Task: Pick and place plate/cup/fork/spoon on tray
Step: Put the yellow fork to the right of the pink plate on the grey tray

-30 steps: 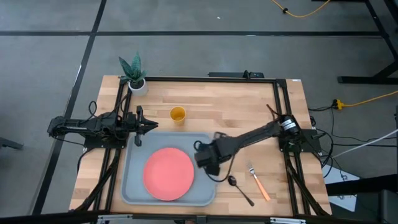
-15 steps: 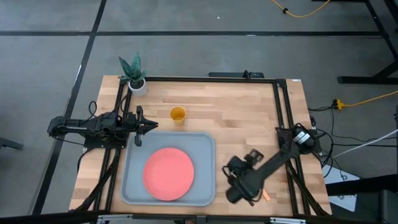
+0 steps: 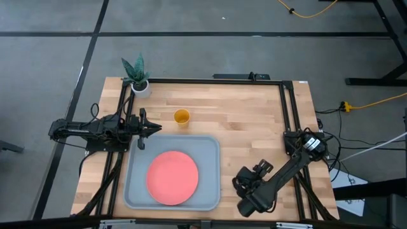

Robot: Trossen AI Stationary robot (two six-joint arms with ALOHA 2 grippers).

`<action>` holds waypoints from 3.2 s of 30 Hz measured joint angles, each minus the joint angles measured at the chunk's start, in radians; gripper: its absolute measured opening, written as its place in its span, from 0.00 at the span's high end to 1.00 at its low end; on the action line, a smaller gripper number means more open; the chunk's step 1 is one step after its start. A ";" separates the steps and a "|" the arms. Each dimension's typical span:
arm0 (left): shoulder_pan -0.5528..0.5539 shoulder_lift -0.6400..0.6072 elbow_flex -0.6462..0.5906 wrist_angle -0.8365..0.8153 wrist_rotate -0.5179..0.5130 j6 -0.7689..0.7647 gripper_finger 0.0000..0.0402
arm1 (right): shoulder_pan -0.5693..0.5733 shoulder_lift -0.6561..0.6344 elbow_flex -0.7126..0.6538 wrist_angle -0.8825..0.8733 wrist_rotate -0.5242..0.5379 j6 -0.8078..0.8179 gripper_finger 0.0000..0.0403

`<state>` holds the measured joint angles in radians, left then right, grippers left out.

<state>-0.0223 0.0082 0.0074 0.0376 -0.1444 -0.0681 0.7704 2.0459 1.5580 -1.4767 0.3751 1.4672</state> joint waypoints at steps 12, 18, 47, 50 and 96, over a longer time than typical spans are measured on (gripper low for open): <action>0.000 0.000 0.000 0.000 0.000 0.000 0.90 | 0.000 -0.191 -0.357 0.290 -0.131 0.049 0.49; 0.000 0.000 0.000 0.000 0.000 0.000 0.90 | 0.009 -0.250 -0.387 0.241 -0.145 0.048 0.49; 0.000 0.000 0.000 0.000 0.000 0.000 0.90 | 0.058 -0.296 -0.348 0.338 -0.359 0.242 0.49; 0.000 0.000 0.000 0.000 0.000 0.000 0.90 | 0.058 -0.289 -0.348 0.372 -0.367 0.256 0.49; 0.000 0.000 0.000 0.000 0.000 0.000 0.90 | -0.008 -0.277 -0.248 0.412 -0.227 0.444 0.90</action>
<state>-0.0222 0.0082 0.0071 0.0373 -0.1444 -0.0681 0.7624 1.7690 1.3095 -1.0646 0.1477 1.9115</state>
